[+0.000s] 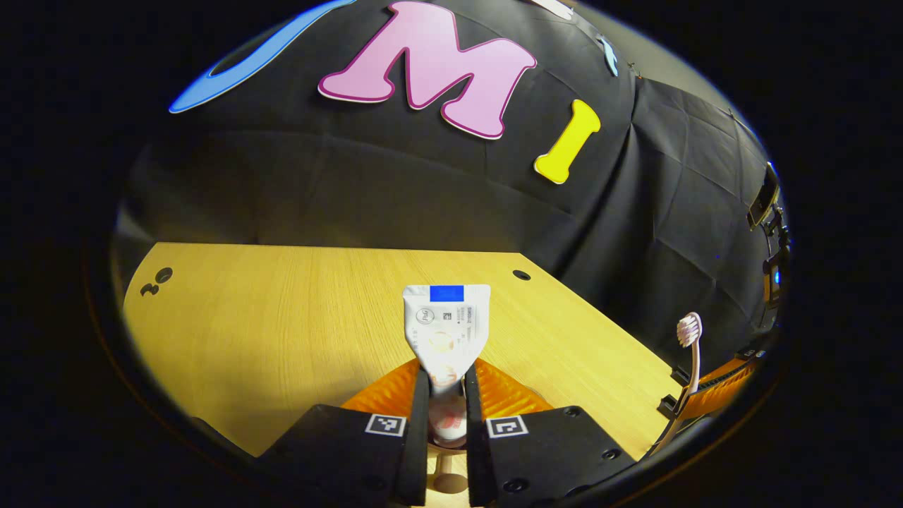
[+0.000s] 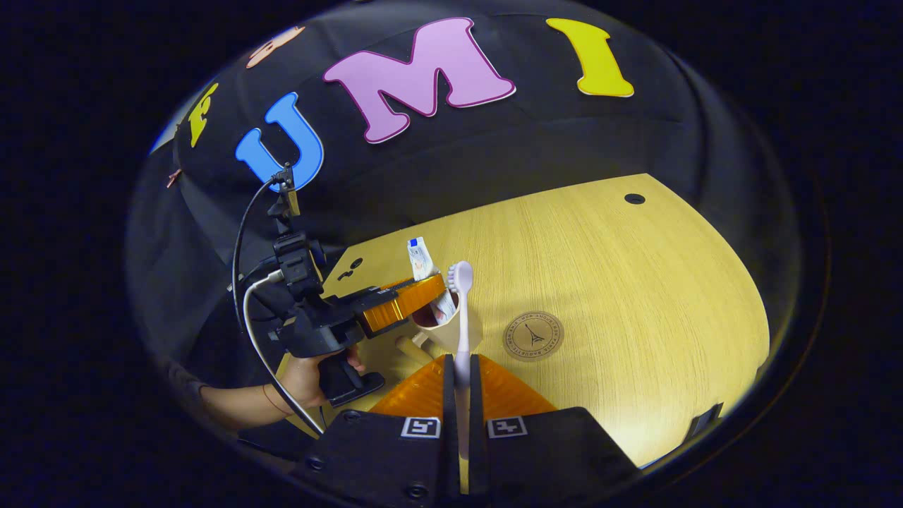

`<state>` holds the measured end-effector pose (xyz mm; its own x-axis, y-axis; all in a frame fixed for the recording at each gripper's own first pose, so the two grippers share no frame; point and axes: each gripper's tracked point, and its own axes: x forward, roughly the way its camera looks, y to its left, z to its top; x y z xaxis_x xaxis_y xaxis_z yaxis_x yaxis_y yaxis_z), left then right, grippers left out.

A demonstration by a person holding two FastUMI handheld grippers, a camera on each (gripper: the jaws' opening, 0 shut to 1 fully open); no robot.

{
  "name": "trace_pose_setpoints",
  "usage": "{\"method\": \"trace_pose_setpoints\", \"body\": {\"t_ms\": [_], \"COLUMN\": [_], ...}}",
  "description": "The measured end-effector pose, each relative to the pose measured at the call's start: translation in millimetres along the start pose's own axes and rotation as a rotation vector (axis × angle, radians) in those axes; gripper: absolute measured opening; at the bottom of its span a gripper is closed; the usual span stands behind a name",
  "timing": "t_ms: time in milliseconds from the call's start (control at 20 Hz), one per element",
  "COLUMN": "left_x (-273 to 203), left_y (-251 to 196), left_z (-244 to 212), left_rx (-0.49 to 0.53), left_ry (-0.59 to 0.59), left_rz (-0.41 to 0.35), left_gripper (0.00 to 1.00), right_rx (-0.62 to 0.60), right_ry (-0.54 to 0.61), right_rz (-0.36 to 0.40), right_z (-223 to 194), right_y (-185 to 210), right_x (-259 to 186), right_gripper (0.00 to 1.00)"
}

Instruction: Put the toothbrush and toothpaste on the desktop into the cup, then pick up the cup and place it on the coaster on the desktop.

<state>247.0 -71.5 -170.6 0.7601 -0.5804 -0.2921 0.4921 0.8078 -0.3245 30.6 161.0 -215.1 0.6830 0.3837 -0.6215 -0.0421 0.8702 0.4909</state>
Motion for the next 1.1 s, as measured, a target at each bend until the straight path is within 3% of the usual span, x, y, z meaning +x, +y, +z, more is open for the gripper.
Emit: {"method": "trace_pose_setpoints", "body": {"t_ms": [100,250,550,750,1100], "left_x": [-3.7,-8.5,-38.9,-87.8,-167.0], "left_y": [-6.3,-12.6,-18.9,-27.5,-26.7], "left_z": [-6.5,-9.1,-5.3,-1.9,-24.8], "left_rx": [0.004,0.042,0.111,0.108,0.046], "left_ry": [0.024,0.029,0.028,0.004,0.046], "left_rz": [-0.017,-0.016,0.006,0.008,0.032], "left_gripper": [0.32,0.57,0.86,0.91,0.91], "right_rx": [0.01,0.027,0.063,0.024,-0.027], "right_ry": [-0.013,-0.04,-0.13,-0.215,-0.337], "right_rz": [0.002,0.011,0.038,0.076,0.229], "right_z": [2.5,7.3,30.5,65.7,115.9], "right_y": [2.5,6.3,18.4,35.8,80.3], "right_x": [-2.1,-6.4,-17.8,-18.8,5.3], "right_gripper": [0.1,0.1,0.09,0.1,0.09]}}
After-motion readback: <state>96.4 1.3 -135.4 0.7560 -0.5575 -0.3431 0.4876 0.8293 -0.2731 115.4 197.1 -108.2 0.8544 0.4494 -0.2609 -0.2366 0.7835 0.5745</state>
